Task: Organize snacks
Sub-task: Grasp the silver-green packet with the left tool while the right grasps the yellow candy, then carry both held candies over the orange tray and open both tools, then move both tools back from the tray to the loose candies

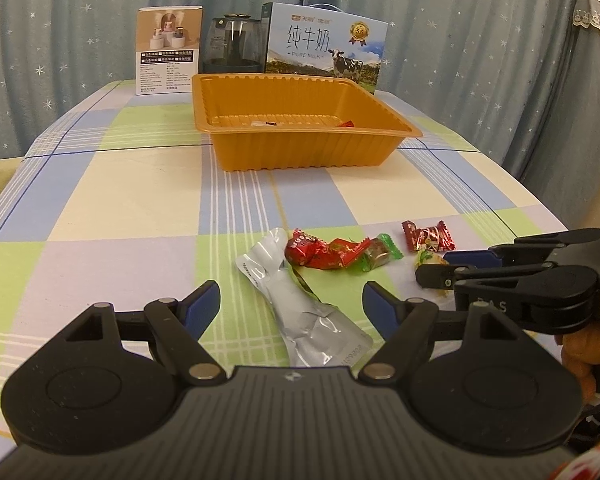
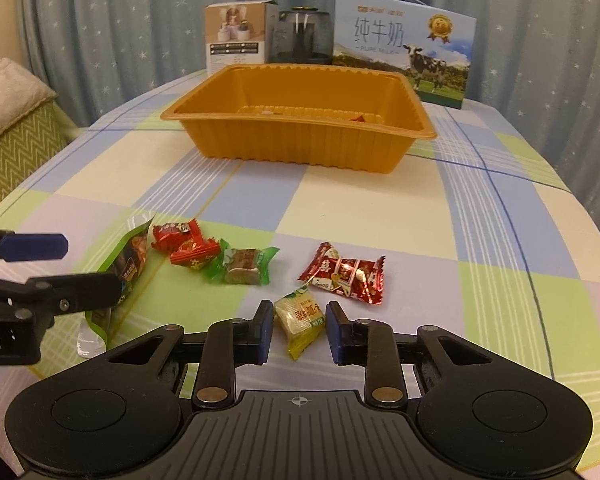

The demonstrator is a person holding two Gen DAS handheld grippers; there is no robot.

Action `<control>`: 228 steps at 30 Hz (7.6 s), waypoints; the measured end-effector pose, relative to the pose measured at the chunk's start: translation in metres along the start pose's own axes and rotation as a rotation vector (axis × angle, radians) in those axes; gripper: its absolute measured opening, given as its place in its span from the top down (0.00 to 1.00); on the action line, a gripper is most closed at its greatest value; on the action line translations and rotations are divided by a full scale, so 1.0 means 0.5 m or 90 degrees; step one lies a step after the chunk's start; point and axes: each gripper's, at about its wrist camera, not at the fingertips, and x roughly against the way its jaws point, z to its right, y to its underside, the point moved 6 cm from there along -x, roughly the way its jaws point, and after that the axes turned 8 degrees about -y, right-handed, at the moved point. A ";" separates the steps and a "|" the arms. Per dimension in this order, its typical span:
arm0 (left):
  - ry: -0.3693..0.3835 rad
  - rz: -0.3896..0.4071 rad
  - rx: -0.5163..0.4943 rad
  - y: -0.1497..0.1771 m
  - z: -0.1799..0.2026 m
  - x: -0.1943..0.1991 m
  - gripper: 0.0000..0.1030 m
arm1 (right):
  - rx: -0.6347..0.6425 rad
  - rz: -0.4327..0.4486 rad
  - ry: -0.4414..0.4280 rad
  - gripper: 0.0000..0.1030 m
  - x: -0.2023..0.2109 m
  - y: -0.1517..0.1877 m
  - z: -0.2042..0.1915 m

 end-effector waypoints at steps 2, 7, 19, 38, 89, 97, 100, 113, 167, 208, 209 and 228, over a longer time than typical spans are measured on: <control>0.001 -0.002 0.001 -0.001 0.003 -0.003 0.27 | 0.000 0.003 0.005 0.72 0.003 0.000 0.000; -0.002 -0.001 0.004 -0.005 0.009 -0.011 0.31 | -0.007 0.009 0.013 0.73 0.009 -0.001 0.005; -0.022 -0.027 0.012 -0.012 0.019 -0.053 0.60 | -0.019 0.010 0.009 0.73 0.010 -0.003 0.009; -0.034 -0.056 0.016 0.000 -0.003 -0.040 0.78 | -0.029 0.023 0.005 0.73 0.017 -0.014 0.006; 0.024 0.071 0.046 -0.302 0.017 -0.102 0.78 | -0.067 0.173 -0.003 0.73 0.049 -0.272 0.079; 0.011 0.073 0.064 -0.342 -0.018 -0.161 0.78 | -0.102 0.181 -0.011 0.73 -0.007 -0.324 0.116; 0.004 0.072 0.058 -0.353 -0.026 -0.184 0.78 | -0.106 0.180 -0.015 0.73 -0.029 -0.339 0.126; 0.007 0.054 0.074 -0.379 -0.066 -0.269 0.78 | -0.114 0.175 -0.022 0.73 -0.107 -0.382 0.155; -0.018 0.079 0.070 -0.383 -0.078 -0.262 0.55 | -0.187 0.218 -0.056 0.40 -0.094 -0.384 0.187; -0.005 0.024 -0.008 -0.080 -0.015 -0.025 0.51 | -0.243 0.131 0.030 0.40 0.112 -0.070 0.139; -0.005 0.020 -0.009 -0.074 -0.016 -0.024 0.51 | -0.243 0.128 0.030 0.40 0.112 -0.064 0.137; 0.010 -0.026 -0.170 -0.076 0.027 -0.112 0.55 | -0.238 0.057 0.024 0.40 0.062 -0.025 0.132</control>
